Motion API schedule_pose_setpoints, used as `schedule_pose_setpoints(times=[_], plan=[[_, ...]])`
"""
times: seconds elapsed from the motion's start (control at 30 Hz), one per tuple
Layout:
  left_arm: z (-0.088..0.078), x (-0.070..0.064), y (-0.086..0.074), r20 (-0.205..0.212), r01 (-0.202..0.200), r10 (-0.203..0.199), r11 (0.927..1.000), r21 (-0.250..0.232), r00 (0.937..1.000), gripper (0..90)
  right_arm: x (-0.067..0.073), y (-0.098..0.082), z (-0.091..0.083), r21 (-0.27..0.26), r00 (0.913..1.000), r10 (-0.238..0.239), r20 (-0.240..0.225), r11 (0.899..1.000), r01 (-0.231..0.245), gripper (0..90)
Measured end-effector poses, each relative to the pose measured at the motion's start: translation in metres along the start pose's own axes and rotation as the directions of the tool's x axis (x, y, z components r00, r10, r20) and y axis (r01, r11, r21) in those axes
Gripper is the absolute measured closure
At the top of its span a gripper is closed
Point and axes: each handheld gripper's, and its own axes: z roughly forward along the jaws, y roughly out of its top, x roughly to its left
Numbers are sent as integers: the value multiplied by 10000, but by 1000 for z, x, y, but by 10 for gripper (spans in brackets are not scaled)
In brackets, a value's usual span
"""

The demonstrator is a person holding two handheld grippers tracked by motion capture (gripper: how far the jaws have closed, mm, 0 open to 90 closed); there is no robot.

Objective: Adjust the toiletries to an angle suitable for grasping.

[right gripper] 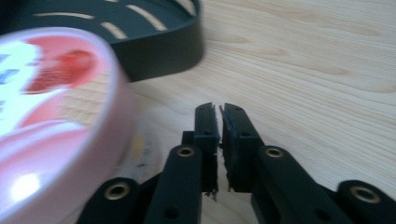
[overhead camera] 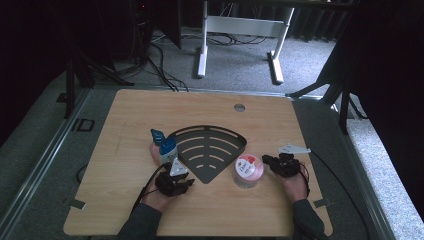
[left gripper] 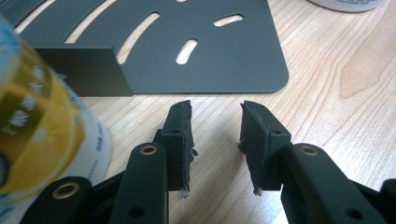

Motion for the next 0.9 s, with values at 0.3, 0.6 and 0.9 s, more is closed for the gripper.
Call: schedule_pose_setpoints(times=[0.3,0.6,0.9], plan=[[0,-2,1,73,99,-99,9999,-66,9999,666,15,-1,-5,118,9969,-332,-719,9993,342,900],[2,-5,2,147,99,-98,9999,-99,9998,680,18,-2,-3,102,9927,-329,-1163,9994,343,900],[2,-10,3,276,-87,91,9999,-147,9996,652,39,-2,-1,270,9863,-641,-1521,9973,689,900]])
